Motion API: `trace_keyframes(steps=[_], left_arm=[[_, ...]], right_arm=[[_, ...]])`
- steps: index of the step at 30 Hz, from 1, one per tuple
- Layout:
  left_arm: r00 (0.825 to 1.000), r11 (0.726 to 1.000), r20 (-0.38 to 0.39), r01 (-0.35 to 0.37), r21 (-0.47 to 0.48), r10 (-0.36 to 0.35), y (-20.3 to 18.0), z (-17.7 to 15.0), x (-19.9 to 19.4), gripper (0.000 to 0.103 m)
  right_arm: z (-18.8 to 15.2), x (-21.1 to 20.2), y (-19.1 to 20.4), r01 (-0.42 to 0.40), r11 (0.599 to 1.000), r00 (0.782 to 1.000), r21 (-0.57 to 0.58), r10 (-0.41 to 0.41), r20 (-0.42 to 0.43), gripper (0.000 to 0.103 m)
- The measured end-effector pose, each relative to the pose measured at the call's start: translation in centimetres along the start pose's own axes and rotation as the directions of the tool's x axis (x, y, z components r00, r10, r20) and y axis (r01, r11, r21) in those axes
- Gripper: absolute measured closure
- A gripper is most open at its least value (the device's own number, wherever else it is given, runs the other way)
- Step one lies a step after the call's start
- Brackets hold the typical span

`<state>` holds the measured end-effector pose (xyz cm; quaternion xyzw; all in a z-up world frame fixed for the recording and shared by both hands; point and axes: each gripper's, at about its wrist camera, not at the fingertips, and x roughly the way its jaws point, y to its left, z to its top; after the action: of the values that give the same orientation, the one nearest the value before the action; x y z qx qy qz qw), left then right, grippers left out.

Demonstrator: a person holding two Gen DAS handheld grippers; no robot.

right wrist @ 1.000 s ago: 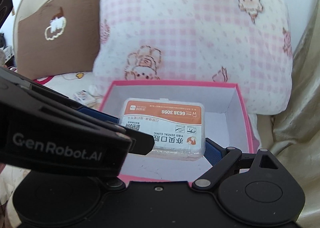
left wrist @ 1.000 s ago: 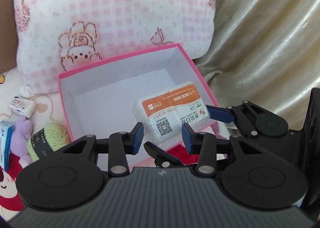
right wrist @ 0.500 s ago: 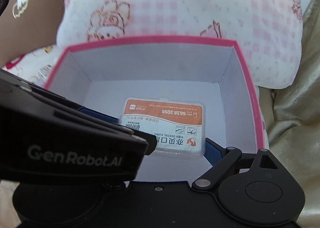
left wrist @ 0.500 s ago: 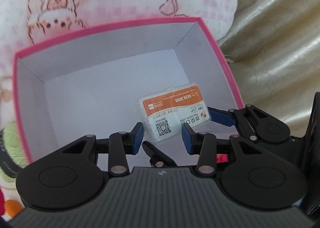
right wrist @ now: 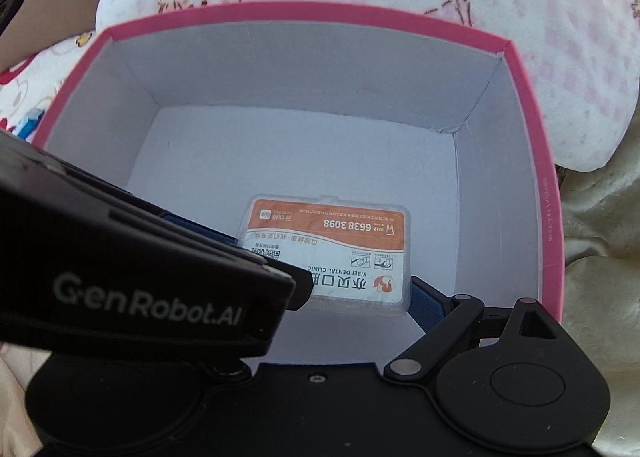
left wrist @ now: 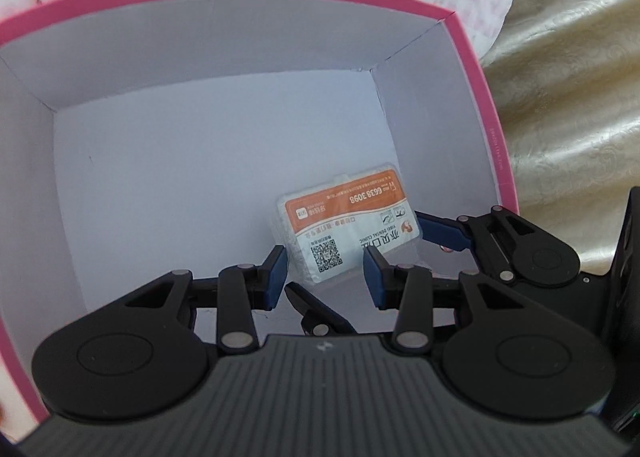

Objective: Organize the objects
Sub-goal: 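Carry the floss box with the left gripper into the pink box, then open the left gripper to drop the floss box inside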

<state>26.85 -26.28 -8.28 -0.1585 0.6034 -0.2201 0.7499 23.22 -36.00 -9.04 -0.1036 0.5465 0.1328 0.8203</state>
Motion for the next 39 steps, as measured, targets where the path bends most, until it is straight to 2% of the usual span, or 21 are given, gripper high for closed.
trace_keyframes(steps=[3,10,14,26,33,39], left_arm=[[1.0,1.0,-0.014,0.005,-0.024,-0.006,0.2,0.0,0.6,0.063],[0.999,0.994,-0.027,0.042,-0.103,-0.045,1.3,0.4,1.8,0.064],[1.0,0.995,-0.01,0.025,-0.099,-0.026,1.3,0.3,1.9,0.065],[0.999,0.99,-0.001,0.034,-0.136,-0.035,0.9,0.2,2.0,0.065],[0.997,0.998,0.042,-0.064,-0.024,0.065,-0.2,-0.5,-0.6,0.067],[0.997,0.997,0.046,-0.07,0.036,0.068,0.4,-1.4,-4.1,0.066]], right_arm=[[-0.2,0.4,-0.2,-0.003,1.0,1.0,0.009,0.004,-0.025,0.009],[-0.7,1.0,0.4,0.047,0.999,0.998,-0.02,-0.048,-0.045,0.01],[-1.0,1.2,0.5,0.06,0.998,0.996,-0.035,-0.062,-0.058,0.01],[-2.4,0.3,0.4,0.072,0.997,0.997,-0.016,-0.072,-0.018,0.011],[-3.5,-3.1,-0.2,-0.021,0.999,0.998,0.036,0.018,0.062,0.01],[-5.9,-7.2,0.2,-0.035,0.997,0.984,0.072,0.022,0.175,0.01]])
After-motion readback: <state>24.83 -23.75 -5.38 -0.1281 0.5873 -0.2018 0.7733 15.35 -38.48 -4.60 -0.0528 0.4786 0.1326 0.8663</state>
